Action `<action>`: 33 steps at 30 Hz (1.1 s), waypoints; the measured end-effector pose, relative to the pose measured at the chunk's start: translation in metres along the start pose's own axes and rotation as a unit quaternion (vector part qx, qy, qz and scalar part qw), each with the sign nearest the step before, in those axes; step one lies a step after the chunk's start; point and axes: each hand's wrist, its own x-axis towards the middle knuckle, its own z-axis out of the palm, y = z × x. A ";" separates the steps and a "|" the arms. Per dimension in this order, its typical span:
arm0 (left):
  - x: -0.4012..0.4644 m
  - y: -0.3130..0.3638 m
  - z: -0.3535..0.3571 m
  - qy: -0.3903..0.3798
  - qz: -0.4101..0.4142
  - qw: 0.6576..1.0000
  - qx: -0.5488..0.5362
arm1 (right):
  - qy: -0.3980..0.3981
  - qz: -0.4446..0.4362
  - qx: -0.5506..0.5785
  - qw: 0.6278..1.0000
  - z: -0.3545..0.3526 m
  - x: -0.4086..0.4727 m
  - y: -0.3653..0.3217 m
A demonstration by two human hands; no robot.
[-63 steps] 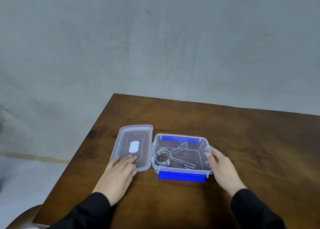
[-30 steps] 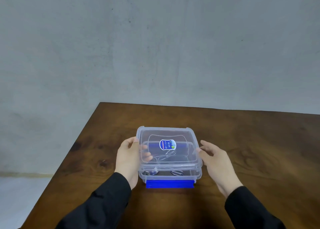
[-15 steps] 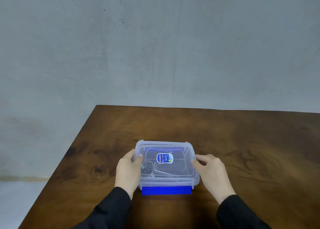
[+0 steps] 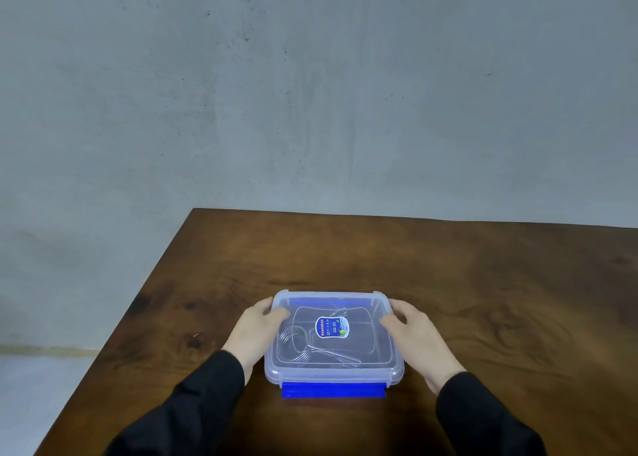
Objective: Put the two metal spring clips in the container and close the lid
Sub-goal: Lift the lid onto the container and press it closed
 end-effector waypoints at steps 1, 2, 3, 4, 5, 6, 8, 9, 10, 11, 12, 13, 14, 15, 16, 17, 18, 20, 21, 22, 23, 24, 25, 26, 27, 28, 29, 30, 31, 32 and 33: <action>0.003 0.003 0.000 -0.003 0.000 1.000 0.007 | -0.008 -0.001 -0.001 1.000 0.000 0.003 -0.004; 0.006 0.005 -0.001 -0.007 0.001 1.000 0.016 | -0.014 -0.002 -0.007 1.000 0.001 0.007 -0.006; 0.009 0.005 0.000 -0.012 0.001 1.000 0.023 | -0.020 -0.004 -0.012 1.000 0.003 0.010 -0.008; 0.012 0.005 -0.001 -0.020 -0.003 0.999 0.026 | -0.027 -0.005 -0.016 0.999 0.004 0.013 -0.008; 0.014 0.005 -0.001 -0.031 -0.008 0.999 0.021 | -0.033 -0.009 -0.020 0.999 0.006 0.015 -0.009; 0.015 0.004 -0.003 -0.044 -0.012 0.999 0.008 | -0.039 -0.010 -0.021 0.999 0.007 0.017 -0.007; 0.021 0.005 -0.005 -0.068 -0.024 0.997 -0.027 | -0.053 -0.009 -0.006 0.999 0.008 0.020 -0.005; 0.024 0.007 -0.006 -0.073 -0.030 0.996 -0.034 | -0.062 -0.006 0.012 0.998 0.008 0.020 -0.005; 0.026 0.009 -0.006 -0.077 -0.032 0.996 -0.037 | -0.070 -0.002 0.029 0.997 0.008 0.021 -0.004; 0.029 0.011 -0.005 -0.079 -0.031 0.995 -0.042 | -0.074 -0.001 0.044 0.996 0.008 0.020 -0.005; 0.031 0.011 -0.002 -0.077 -0.029 0.996 -0.046 | -0.074 0.000 0.052 0.996 0.008 0.020 -0.004; 0.032 0.011 0.001 -0.067 -0.026 0.996 -0.043 | -0.072 0.001 0.057 0.996 0.009 0.020 -0.003; 0.033 0.012 0.004 -0.057 -0.019 0.998 -0.030 | -0.069 0.002 0.063 0.996 0.010 0.021 -0.003; 0.033 0.012 0.006 -0.052 -0.009 0.998 -0.016 | -0.066 0.005 0.075 0.995 0.010 0.021 -0.003; 0.032 0.013 0.007 -0.049 0.001 0.999 -0.011 | -0.062 0.013 0.095 0.993 0.010 0.021 -0.002; 0.032 0.012 0.007 -0.049 0.009 0.999 -0.012 | -0.058 0.022 0.121 0.991 0.010 0.021 -0.003; 0.033 0.011 0.007 -0.050 0.015 0.999 -0.016 | -0.055 0.032 0.147 0.987 0.009 0.022 -0.003; 0.034 0.010 0.006 -0.052 0.022 0.998 -0.026 | -0.052 0.042 0.180 0.981 0.008 0.024 -0.002; 0.034 0.010 0.006 -0.054 0.025 0.998 -0.033 | -0.053 0.041 0.185 0.980 0.008 0.025 -0.001; 0.033 0.012 0.006 -0.058 0.024 0.997 -0.039 | -0.054 0.038 0.187 0.980 0.008 0.026 0.001; 0.032 0.013 0.006 -0.062 0.021 0.997 -0.044 | -0.056 0.035 0.186 0.980 0.008 0.026 0.001; 0.031 0.014 0.006 -0.067 0.021 0.997 -0.044 | -0.059 0.033 0.184 0.981 0.008 0.027 0.002; 0.030 0.014 0.006 -0.071 0.023 0.996 -0.040 | -0.060 0.030 0.180 0.981 0.008 0.026 0.002; 0.031 0.014 0.006 -0.074 0.027 0.996 -0.035 | -0.061 0.027 0.177 0.982 0.008 0.026 0.002; 0.031 0.014 0.005 -0.077 0.034 0.996 -0.028 | -0.062 0.022 0.169 0.983 0.008 0.025 0.002; 0.031 0.013 0.004 -0.080 0.041 0.996 -0.020 | -0.063 0.014 0.154 0.986 0.007 0.024 0.002; 0.031 0.013 0.004 -0.085 0.048 0.995 -0.012 | -0.065 0.003 0.129 0.990 0.006 0.024 0.001; 0.030 0.013 0.003 -0.088 0.054 0.995 -0.001 | -0.066 -0.009 0.099 0.993 0.006 0.024 0.001; 0.030 0.013 0.003 -0.091 0.059 0.994 0.008 | -0.068 -0.019 0.073 0.995 0.005 0.024 -0.001; 0.030 0.013 0.003 -0.094 0.061 0.994 0.012 | -0.071 -0.028 0.054 0.996 0.004 0.024 -0.002; 0.031 0.013 0.003 -0.097 0.059 0.994 0.010 | -0.076 -0.033 0.046 0.996 0.004 0.024 -0.003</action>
